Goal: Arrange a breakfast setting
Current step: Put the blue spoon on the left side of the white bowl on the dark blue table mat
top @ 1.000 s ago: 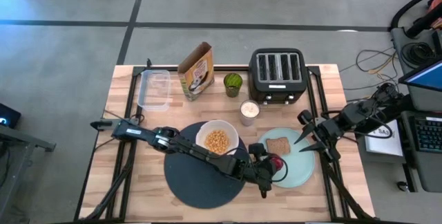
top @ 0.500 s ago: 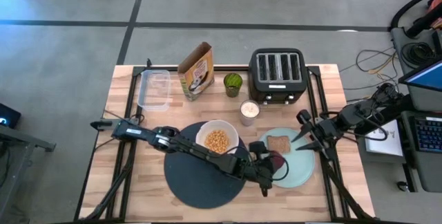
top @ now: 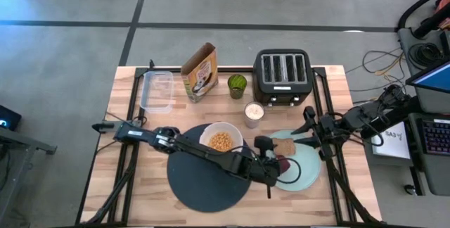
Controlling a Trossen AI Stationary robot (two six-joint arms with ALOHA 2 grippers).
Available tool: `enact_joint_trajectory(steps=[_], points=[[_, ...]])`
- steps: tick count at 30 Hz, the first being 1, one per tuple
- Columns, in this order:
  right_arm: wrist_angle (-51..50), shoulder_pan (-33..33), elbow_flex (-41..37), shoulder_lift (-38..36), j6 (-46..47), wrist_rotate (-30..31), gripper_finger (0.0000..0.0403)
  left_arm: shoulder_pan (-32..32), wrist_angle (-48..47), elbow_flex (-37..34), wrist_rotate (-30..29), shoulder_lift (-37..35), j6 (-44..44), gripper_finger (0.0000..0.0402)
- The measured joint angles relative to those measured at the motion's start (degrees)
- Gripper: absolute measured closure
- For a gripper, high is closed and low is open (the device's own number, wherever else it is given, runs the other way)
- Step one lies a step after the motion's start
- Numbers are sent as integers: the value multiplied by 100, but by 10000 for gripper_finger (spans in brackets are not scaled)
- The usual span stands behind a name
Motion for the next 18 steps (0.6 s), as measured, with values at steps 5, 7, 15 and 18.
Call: enact_joint_trajectory(steps=[5,7,15,18], points=[[89,0,0,66,-8,169,280,114,-873,-29,-29,-366,42,88],[99,-2,0,115,-17,319,280,175,-1255,-29,-29,-462,50,94],[230,-13,186,580,-166,905,280,394,-2533,-36,-24,-871,61,112],[222,-13,470,794,-420,1075,280,513,-3067,-84,-8,-1076,33,114]])
